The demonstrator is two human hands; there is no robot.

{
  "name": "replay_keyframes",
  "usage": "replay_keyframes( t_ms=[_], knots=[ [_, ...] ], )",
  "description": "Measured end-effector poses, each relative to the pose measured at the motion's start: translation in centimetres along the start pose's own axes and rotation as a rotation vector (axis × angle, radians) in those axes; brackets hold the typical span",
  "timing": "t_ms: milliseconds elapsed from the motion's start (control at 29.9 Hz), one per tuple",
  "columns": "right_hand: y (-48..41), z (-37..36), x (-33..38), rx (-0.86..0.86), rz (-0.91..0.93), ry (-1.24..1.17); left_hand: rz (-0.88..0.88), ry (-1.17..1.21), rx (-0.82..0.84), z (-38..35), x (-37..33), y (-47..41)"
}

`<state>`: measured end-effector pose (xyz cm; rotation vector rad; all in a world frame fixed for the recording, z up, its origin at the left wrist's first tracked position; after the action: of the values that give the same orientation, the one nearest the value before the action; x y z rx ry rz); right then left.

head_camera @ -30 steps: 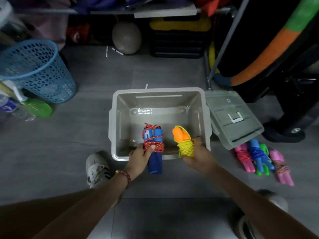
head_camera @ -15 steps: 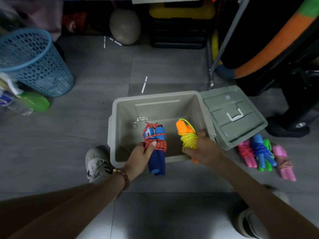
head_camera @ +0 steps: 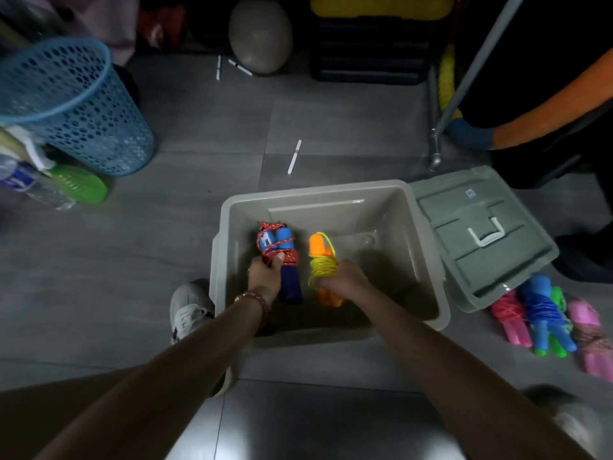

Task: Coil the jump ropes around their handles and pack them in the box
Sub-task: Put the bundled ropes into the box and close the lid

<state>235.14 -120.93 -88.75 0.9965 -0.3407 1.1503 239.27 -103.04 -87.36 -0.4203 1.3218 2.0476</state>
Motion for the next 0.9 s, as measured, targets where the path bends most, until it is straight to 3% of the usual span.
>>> replay_keyframes(
  t_ms=[100, 167, 234, 334, 367, 468, 635, 768, 902],
  knots=[
    [-3.0, -2.8, 0.0, 0.042, 0.012, -0.074, -0.097, -0.140, -0.063, -1.0, 0.3, -1.7],
    [-4.6, -4.9, 0.8, 0.098, 0.084, -0.190, -0.202, -0.453, -0.077, -2.5, 0.9, -2.8],
    [-4.6, -5.1, 2.0, 0.133, 0.234, -0.145, -0.370, -0.696, -0.110, -2.9, 0.6, -2.9],
    [-4.0, -4.7, 2.8, 0.185, 0.472, -0.047, -0.375, -1.141, -0.145, -2.4, 1.4, -3.4],
    [-3.7, -4.3, 2.5, 0.204, 0.479, -0.064, -0.344, -1.190, -0.115, -2.1, 1.4, -2.9],
    [-1.6, -0.6, 3.5, 0.175, 0.459, -0.156, -0.419, -1.138, -0.117, -1.8, 0.4, -1.5],
    [3.4, 7.2, 3.2, -0.073, 0.559, -0.210, -0.721, -0.720, 0.054, -2.0, -4.9, 5.4],
    [10.7, 14.7, 0.7, -0.365, 0.575, -0.203, -0.927, -0.568, 0.191, -4.2, -7.9, 12.7],
    [17.9, 20.0, -8.2, -0.784, 0.397, -0.168, -1.059, -0.529, 0.383, -10.3, -7.9, 19.8]
  ],
)
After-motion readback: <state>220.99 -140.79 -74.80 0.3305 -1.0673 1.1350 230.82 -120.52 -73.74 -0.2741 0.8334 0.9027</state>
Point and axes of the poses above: each hand's wrist, its own y-axis away from the middle knuckle, its own z-axis out of the back of the hand, x = y × z, the point moved 6 cm from there along -y, towards the middle knuckle, and after that the axes turned 14 degrees about z, right-handed, at the moved point
